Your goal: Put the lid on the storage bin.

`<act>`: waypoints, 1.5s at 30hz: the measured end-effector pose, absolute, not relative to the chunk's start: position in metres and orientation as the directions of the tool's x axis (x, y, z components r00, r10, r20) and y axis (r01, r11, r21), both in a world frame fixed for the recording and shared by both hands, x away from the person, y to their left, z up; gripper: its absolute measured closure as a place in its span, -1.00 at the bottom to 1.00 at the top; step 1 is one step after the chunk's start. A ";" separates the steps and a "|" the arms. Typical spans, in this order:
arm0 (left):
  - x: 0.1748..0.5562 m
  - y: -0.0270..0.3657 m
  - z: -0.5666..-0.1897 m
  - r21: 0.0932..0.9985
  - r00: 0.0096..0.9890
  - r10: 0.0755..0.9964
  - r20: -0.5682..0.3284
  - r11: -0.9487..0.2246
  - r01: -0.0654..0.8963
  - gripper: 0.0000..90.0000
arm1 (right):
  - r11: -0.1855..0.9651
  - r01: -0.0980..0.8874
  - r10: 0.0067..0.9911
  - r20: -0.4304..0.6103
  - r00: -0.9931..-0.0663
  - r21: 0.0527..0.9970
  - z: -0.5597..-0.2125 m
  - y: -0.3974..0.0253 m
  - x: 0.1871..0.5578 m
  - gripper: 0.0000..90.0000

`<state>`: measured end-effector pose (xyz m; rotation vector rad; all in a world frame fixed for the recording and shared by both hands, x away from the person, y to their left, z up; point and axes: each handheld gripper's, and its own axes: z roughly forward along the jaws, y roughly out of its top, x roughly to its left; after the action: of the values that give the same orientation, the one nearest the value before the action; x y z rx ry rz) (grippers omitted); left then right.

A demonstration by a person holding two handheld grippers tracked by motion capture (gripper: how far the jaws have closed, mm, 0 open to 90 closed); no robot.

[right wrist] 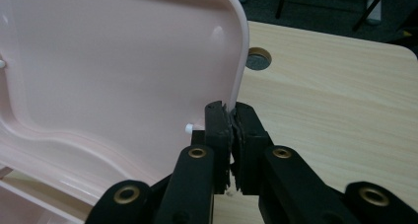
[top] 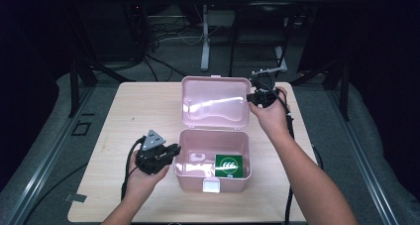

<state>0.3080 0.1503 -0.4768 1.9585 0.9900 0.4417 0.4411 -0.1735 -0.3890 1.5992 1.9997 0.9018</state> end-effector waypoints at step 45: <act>0.307 0.151 -0.478 0.831 0.616 0.784 -0.075 -0.292 0.473 0.78 | 0.165 0.523 0.928 0.048 -0.369 0.836 -0.381 -0.186 0.372 0.94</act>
<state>0.3065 0.1510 -0.4777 1.9475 0.9957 0.4397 0.3720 -0.1857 -0.3810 1.3701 1.9638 1.1045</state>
